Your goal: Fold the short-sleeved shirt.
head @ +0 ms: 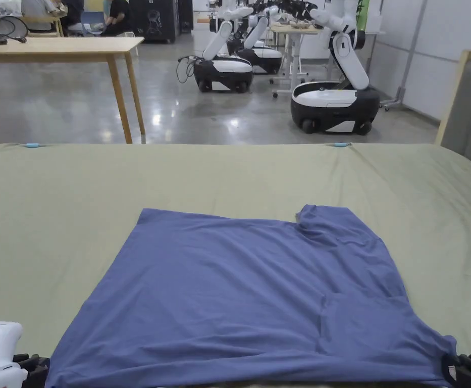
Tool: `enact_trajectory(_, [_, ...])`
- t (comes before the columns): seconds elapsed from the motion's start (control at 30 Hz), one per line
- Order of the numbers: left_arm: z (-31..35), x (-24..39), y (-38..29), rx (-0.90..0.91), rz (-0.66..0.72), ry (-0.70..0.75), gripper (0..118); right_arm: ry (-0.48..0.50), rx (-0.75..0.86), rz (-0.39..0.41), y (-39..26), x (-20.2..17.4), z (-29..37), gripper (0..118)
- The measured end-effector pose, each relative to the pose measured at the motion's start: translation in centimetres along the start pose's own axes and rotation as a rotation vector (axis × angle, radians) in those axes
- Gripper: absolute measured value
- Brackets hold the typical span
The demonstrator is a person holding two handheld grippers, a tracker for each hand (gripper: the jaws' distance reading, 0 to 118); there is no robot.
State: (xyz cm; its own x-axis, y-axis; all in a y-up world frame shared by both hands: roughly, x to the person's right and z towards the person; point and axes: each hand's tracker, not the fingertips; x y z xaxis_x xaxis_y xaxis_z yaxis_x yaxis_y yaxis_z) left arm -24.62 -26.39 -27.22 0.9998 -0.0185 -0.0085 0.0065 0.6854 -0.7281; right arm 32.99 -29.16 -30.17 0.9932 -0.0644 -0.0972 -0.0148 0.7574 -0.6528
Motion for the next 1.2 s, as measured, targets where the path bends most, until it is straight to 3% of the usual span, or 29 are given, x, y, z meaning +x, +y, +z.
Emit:
enact_trajectory(0.13, [-0.6, -0.1, -0.2, -0.022, -0.004, -0.001, 0, -0.001, -0.027, -0.013, -0.1, 0.3, -0.5, 4])
enact_trajectory(0.17, [-0.6, -0.2, 0.0, -0.024, -0.001, -0.004, 1, -0.015, -0.025, -0.013, -0.2, 0.3, -0.5, 18])
enact_trajectory(0.2, [-0.5, -0.1, 0.0, -0.031, 0.001, -0.007, 10, -0.031, -0.039, -0.013, -0.3, 0.4, -0.6, 51])
enact_trajectory(0.23, [-0.6, -0.2, 0.1, -0.04, 0.002, -0.006, 37, -0.045, -0.067, -0.014, -0.4, 0.6, -0.8, 96])
enact_trajectory(0.27, [-0.9, -0.2, 0.2, -0.059, -0.002, 0.003, 96, -0.021, 0.0, -0.024, -0.2, 0.8, 0.4, 118])
enact_trajectory(0.3, [-0.6, -0.2, 0.1, -0.047, -0.004, 0.003, 108, -0.048, -0.016, -0.012, -0.1, 0.7, 1.0, 117])
enact_trajectory(0.37, [-0.3, -0.3, 0.4, -0.047, -0.001, 0.002, 118, -0.061, -0.021, -0.013, 0.0, 0.8, 1.9, 115])
enact_trajectory(0.43, [-0.2, -0.5, 0.6, -0.052, 0.01, 0.0, 112, -0.08, -0.007, -0.015, -1.2, 2.5, 0.9, 116])
enact_trajectory(0.57, [-0.6, -1.0, 0.7, -0.084, 0.015, 0.009, 108, -0.097, 0.023, -0.06, -1.1, 2.4, 2.3, 112])
enact_trajectory(0.6, [-1.0, -1.2, 0.6, -0.095, 0.022, 0.002, 100, -0.12, 0.029, -0.07, -1.1, 2.3, 2.1, 100])
enact_trajectory(0.63, [-1.4, -1.2, 0.6, -0.107, 0.022, 0.002, 77, -0.135, 0.053, -0.083, -1.3, 2.3, 2.3, 65])
enact_trajectory(0.67, [-1.6, -1.2, 0.6, -0.112, 0.019, 0.001, 30, -0.109, 0.029, -0.08, -1.3, 2.3, 2.3, 1])
enact_trajectory(0.7, [-1.9, -1.1, 0.7, -0.131, 0.005, -0.015, 9, -0.078, 0.0, -0.091, -1.3, 2.2, 2.3, 1])
enact_trajectory(0.77, [-2.3, -1.1, 0.9, -0.138, -0.002, -0.025, 8, -0.101, 0.023, -0.085, -1.6, 1.7, 2.4, 1])
enact_trajectory(0.83, [-3.2, -0.9, 1.3, -0.161, -0.022, -0.015, 10, -0.1, 0.016, -0.068, -0.6, 4.2, 1.1, 1])
enact_trajectory(0.87, [-3.9, -1.0, 1.3, -0.192, -0.031, -0.009, 34, -0.098, 0.014, -0.067, -0.4, 4.4, 0.9, 1])
enact_trajectory(0.9, [-4.6, -1.0, 1.4, -0.203, -0.029, -0.006, 79, -0.096, 0.015, -0.068, -0.4, 4.2, 0.9, 1])
enact_trajectory(0.93, [-4.9, -1.0, 1.5, -0.194, -0.03, -0.011, 111, -0.087, 0.015, -0.068, -0.5, 3.4, 1.0, 1])
enact_trajectory(0.97, [-5.3, -0.9, 1.8, -0.206, -0.036, -0.016, 115, -0.081, 0.015, -0.067, -0.3, 3.4, 0.9, 1])
enact_trajectory(1.13, [-7.5, -0.3, 2.3, -0.289, -0.075, -0.013, 110, -0.059, -0.015, -0.035, -0.1, 2.5, 0.0, 1])
enact_trajectory(1.17, [-7.3, -0.2, 2.4, -0.276, -0.083, -0.021, 100, -0.06, -0.018, -0.03, -0.1, 2.5, -0.2, 1])
enact_trajectory(1.2, [-7.1, -0.1, 2.4, -0.267, -0.092, -0.041, 82, -0.057, -0.019, -0.024, 0.0, 1.2, 0.3, 1])
